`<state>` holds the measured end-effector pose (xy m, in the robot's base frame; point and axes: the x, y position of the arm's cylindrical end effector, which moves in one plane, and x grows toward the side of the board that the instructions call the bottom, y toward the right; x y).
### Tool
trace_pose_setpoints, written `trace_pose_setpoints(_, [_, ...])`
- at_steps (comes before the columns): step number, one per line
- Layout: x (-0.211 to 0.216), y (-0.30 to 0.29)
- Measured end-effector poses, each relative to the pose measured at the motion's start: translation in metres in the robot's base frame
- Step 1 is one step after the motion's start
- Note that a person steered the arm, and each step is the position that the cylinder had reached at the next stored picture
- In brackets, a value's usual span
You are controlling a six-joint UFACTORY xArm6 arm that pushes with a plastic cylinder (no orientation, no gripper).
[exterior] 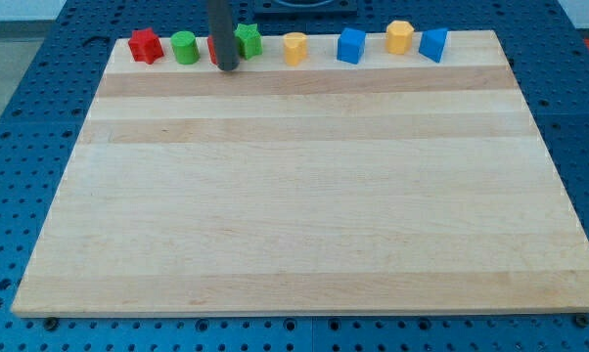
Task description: Point your arm at yellow heart
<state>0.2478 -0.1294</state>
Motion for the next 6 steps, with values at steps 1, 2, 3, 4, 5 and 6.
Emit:
trace_pose_setpoints(1, [-0.013, -0.013])
trace_pose_setpoints(2, [-0.004, -0.013])
trace_pose_setpoints(3, [0.023, 0.003])
trace_pose_setpoints(4, [0.025, 0.068])
trace_pose_setpoints(5, [0.012, 0.081])
trace_pose_setpoints(6, [-0.003, 0.082])
